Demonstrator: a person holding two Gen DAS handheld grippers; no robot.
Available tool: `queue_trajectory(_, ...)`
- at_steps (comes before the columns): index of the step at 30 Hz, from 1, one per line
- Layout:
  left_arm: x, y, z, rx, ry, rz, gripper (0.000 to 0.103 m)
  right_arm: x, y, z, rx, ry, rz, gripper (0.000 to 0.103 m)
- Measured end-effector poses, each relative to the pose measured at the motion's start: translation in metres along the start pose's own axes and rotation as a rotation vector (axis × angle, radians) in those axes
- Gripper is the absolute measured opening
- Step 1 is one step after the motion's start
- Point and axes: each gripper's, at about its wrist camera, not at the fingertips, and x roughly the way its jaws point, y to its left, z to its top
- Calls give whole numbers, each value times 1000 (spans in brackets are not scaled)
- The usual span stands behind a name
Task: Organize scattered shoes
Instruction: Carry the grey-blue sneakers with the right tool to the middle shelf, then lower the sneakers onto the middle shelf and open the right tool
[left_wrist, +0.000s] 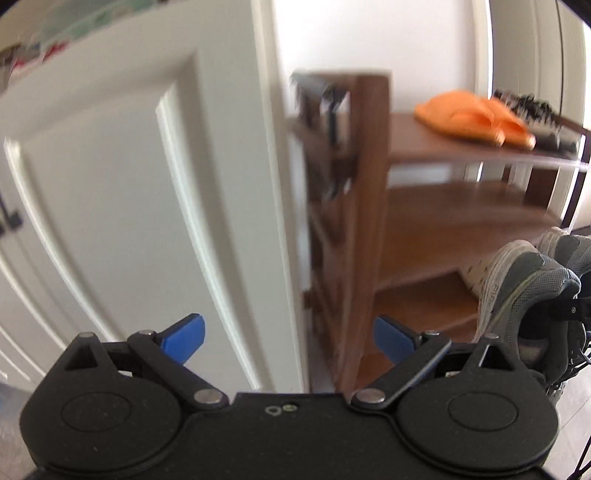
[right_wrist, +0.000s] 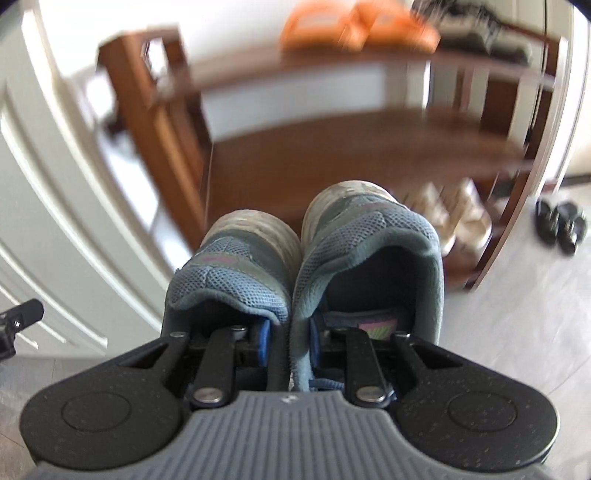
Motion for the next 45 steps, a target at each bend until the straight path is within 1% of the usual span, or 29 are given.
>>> queue_trajectory(3,-2,-38,33,-7,-23,7,99,9,-42,39,31,24,18,24)
queue_trajectory(4,0,-46,37,-11,-25,9,99,12,-57,53,42,33,25,24)
queue_trajectory(6,7,-75,46,-27,-25,10,99,28,-80,72,51,56,35,24)
queue_trajectory(8,17,-98,50,-29,-9,1,99,54,-102,91,49,69,41,24)
queue_trajectory(11,29,-128,51,-7,6,-3,99,87,-125,111,21,67,49,24)
queue_trajectory(16,44,-163,52,-6,30,-12,99,126,-151,134,2,60,67,24)
queue_trajectory(22,48,-170,49,-15,58,-14,99,163,-161,159,-10,65,75,24)
queue_trajectory(26,59,-173,45,-8,75,-24,99,178,-161,171,0,41,82,24)
queue_trajectory(31,77,-175,46,-11,85,-43,99,195,-158,178,23,6,83,24)
queue_trajectory(35,92,-180,46,7,92,-74,99,208,-157,182,43,-21,80,24)
queue_trajectory(39,106,-183,47,29,96,-106,99,220,-157,185,61,-38,76,24)
queue_trajectory(45,128,-189,53,39,97,-132,99,237,-155,189,66,-56,58,24)
